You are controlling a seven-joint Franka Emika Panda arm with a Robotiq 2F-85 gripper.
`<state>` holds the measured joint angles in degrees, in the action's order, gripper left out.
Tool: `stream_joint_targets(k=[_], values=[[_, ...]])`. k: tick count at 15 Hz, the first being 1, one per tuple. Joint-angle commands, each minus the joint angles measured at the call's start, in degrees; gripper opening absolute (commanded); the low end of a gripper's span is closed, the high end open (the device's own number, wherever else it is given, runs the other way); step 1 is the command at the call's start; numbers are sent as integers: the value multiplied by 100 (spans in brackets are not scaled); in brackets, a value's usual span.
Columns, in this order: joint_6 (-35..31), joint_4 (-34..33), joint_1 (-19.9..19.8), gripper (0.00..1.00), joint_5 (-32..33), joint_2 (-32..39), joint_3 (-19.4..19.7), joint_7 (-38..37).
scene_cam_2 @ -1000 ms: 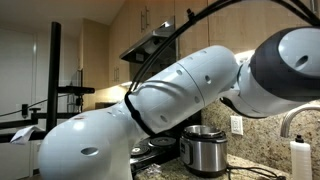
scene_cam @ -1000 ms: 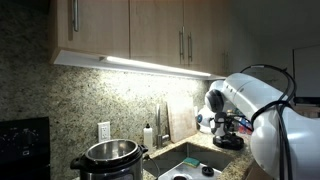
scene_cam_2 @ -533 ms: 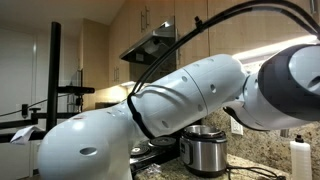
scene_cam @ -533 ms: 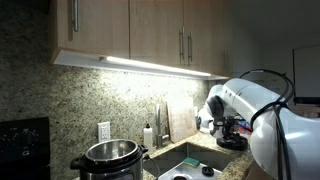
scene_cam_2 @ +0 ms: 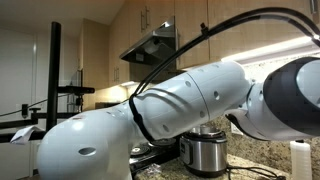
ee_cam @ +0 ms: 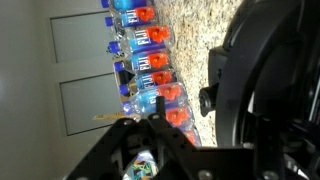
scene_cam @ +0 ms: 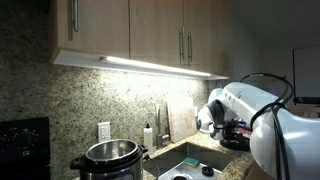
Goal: Close the lid
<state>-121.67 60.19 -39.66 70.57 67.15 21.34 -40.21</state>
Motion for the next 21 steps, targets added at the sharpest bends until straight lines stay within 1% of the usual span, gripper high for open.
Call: stream_joint_targets(k=[1, 5, 7, 9, 10, 11, 16, 21], values=[[158, -222, -63, 29, -69, 35, -11, 438], [117, -189, -97, 3, -169, -30, -78, 465], [95, -157, -124, 0, -272, -111, -136, 478], [87, -161, -152, 2, -379, -191, -177, 537], [95, -187, -162, 1, -443, -213, -189, 566], [87, -182, -167, 2, -485, -258, -194, 566], [79, -95, -186, 2, -672, -441, -259, 653], [-22, 36, -88, 2, -493, -736, -184, 811]])
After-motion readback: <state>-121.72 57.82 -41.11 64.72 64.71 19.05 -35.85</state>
